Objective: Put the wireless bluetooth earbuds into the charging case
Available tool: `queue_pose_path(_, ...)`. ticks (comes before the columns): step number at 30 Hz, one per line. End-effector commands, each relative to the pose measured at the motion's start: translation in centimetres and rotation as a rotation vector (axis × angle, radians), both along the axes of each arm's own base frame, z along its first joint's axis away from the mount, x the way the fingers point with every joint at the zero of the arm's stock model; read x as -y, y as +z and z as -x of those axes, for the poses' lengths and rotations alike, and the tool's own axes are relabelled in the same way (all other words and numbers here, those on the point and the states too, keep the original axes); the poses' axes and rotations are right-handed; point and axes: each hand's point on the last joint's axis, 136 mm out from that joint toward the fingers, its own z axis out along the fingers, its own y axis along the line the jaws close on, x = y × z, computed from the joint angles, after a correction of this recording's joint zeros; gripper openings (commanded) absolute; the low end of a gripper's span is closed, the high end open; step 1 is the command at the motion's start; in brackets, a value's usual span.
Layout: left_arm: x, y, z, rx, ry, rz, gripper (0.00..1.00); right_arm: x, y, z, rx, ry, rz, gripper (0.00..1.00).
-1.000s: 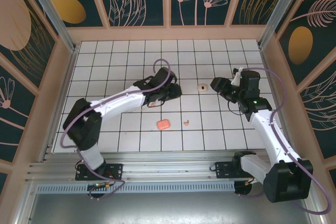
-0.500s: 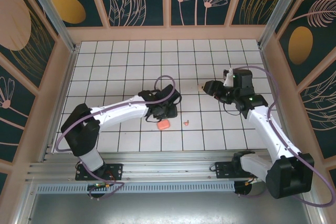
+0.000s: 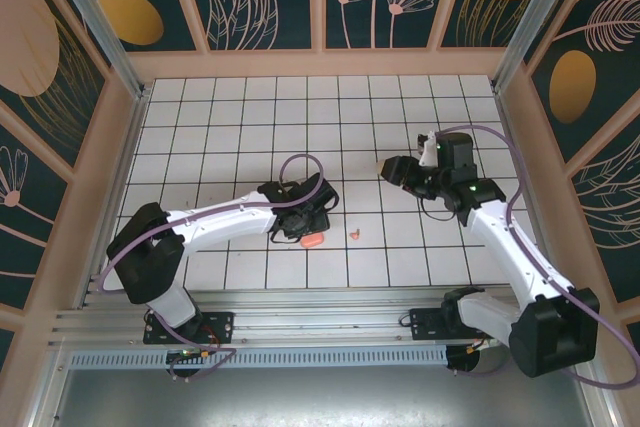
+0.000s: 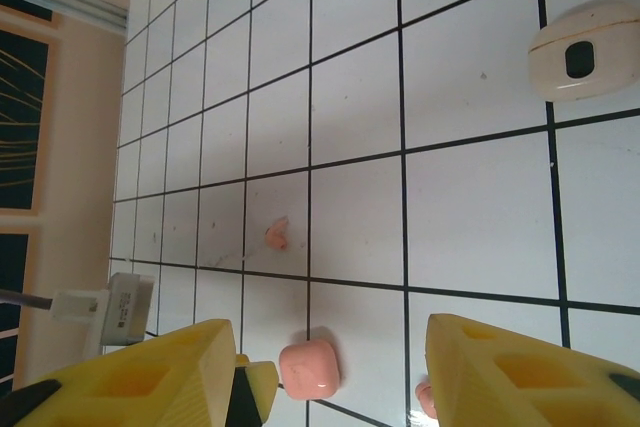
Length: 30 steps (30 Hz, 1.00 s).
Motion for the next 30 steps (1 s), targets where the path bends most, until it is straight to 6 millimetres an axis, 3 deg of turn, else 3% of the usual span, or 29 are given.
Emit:
queue_pose_path(1,0.9,-0.1,-0.4,-0.009,0.033,0.025,0.54,-0.8,1.5,-1.3,0.047,0.012,-0.018,0.54)
queue_pose_path(8,0.6,-0.7,-0.2,-0.038,0.079,0.012,0.61,-1.5,0.0,-1.8,-0.003,0.050,-0.011,0.55)
queue_pose_path(15,0.5,-0.9,-0.1,-0.053,0.124,0.021,0.66,-1.6,-0.3,-1.9,-0.018,0.085,0.021,0.55)
queue_pose_path(26,-0.6,-2.8,1.3,-0.120,0.140,-0.017,0.73,-1.6,0.0,-2.0,-0.038,0.099,0.030,0.56)
queue_pose_path(30,-0.9,-4.5,1.9,-0.155,0.137,-0.045,0.74,-1.5,-0.4,-1.7,-0.051,0.095,0.028,0.56)
